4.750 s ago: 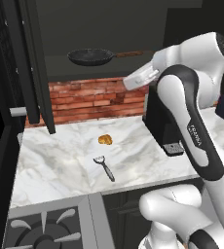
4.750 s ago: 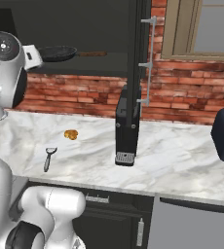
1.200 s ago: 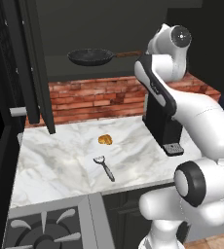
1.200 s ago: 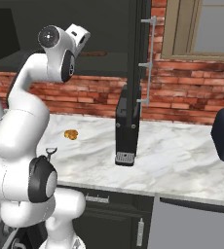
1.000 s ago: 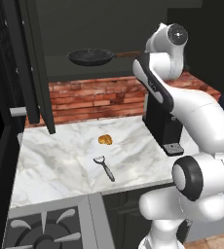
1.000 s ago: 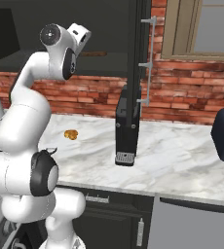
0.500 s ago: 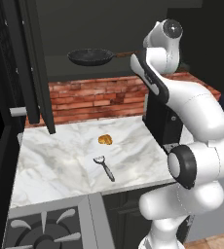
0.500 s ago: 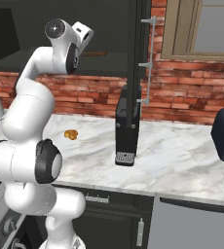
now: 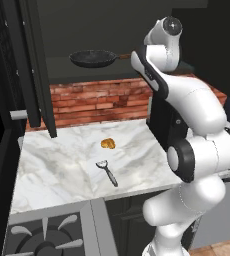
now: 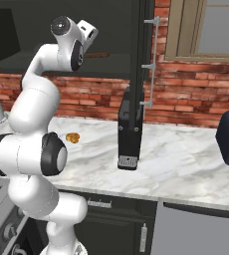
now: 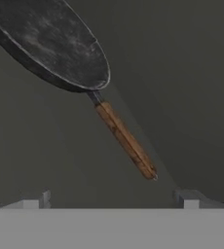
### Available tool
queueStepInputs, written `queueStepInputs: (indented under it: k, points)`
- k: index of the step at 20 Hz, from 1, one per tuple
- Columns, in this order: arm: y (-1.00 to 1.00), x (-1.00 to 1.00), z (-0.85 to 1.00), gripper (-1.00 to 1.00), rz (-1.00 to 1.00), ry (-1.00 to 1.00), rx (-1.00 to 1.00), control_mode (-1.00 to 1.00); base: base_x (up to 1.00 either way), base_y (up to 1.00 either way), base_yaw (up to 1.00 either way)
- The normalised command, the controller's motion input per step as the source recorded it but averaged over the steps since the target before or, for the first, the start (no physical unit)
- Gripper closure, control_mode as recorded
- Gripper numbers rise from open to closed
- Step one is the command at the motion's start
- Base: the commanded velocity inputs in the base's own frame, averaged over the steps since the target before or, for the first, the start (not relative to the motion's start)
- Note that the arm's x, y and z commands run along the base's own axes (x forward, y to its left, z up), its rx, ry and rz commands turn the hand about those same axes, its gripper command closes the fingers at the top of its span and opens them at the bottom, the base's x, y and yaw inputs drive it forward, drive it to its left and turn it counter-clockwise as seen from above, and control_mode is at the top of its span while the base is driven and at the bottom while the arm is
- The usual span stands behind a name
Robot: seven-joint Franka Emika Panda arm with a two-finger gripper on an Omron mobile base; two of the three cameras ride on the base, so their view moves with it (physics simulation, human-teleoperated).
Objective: Pick the pan from the cabinet and place it on the stove. Then turn on the stove burner for the pan.
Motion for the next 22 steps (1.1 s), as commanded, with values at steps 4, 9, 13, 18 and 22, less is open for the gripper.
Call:
queueStepInputs:
  k: [4,9,13,18,22]
  points:
    - [0.0,0.1,0.0,-1.0,0.0,0.04,0.06,-1.0,0.0,0.0,0.0]
    - [0.0,0.01,0.0,-1.0,0.01,0.05,0.06,-1.0,0.0,0.0,0.0]
    - [0.03,0.02,-0.01,-1.0,0.06,0.03,0.04,-1.0,0.0,0.0,0.0]
    - [0.05,0.0,-0.1,-1.0,0.1,-0.01,0.08,-1.0,0.0,0.0,0.0]
    - [0.07,0.0,-0.12,-1.0,0.11,-0.04,0.12,-1.0,0.0,0.0,0.0]
